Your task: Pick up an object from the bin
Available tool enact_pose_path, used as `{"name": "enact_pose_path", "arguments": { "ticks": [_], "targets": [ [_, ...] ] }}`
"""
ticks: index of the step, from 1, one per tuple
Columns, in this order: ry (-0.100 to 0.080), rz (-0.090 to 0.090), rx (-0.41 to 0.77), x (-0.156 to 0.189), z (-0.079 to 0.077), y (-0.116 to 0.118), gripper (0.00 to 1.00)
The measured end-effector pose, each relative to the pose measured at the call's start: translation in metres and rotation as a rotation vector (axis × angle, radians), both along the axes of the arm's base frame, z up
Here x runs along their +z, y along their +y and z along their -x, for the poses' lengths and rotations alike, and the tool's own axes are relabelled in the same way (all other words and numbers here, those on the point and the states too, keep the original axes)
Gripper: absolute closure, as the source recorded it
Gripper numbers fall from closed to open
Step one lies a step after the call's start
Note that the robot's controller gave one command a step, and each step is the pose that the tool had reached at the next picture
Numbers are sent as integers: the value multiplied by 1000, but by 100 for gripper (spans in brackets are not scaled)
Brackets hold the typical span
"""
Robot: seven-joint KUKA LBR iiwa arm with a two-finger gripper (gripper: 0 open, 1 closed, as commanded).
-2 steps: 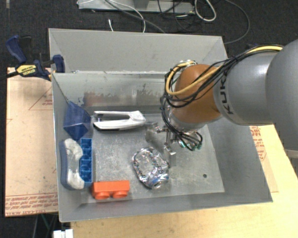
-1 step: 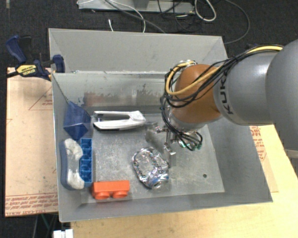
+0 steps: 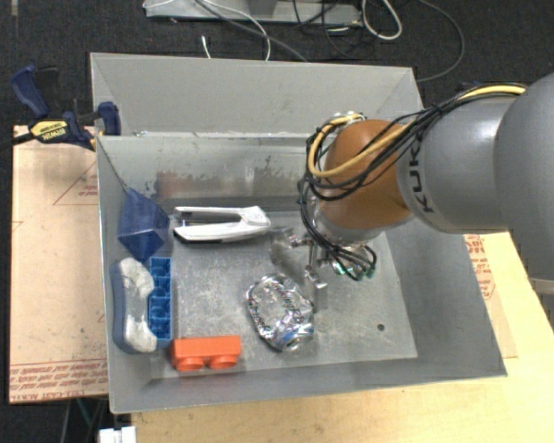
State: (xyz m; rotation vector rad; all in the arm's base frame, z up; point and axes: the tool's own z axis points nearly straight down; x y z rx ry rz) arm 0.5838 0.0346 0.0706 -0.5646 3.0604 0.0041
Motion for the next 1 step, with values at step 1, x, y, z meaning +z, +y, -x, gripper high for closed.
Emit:
{"name": "enact_pose_path", "arguments": {
  "ticks": [1],
  "targets": [
    [-8,6,265,1,-33,-14,100]
  ]
}}
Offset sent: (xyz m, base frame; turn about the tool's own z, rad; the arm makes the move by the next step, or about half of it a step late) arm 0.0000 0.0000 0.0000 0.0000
